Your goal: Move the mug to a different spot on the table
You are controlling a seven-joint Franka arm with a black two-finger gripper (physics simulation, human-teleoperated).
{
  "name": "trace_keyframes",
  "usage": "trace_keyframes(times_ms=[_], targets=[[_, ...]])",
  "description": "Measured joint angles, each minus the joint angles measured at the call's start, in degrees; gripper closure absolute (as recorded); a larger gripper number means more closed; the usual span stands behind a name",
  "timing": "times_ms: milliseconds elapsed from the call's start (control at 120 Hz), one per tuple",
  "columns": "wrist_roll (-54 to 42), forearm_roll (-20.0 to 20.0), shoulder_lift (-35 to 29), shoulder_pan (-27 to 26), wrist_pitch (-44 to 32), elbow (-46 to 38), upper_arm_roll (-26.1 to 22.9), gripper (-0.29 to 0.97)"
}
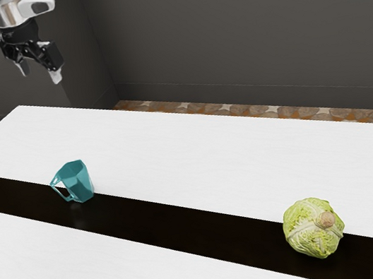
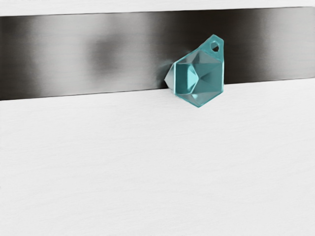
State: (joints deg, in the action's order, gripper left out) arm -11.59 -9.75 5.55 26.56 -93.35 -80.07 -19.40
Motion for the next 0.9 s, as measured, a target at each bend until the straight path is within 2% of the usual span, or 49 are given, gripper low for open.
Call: trace_keyframes(times_ms=[192, 475, 608, 900], targets=[[-2.9, -0.4, 1.3, 0.0, 2.1, -1.2, 0.3, 0.0], [-7.2, -0.7, 5.5, 1.1, 3.4, -13.3, 7.4, 0.0], [-12.3, 0.3, 6.7, 3.1, -0.6, -18.5, 7.9, 0.0], [-28.6, 4.9, 15.7, 6.4, -11.7, -18.9, 9.6, 0.01]])
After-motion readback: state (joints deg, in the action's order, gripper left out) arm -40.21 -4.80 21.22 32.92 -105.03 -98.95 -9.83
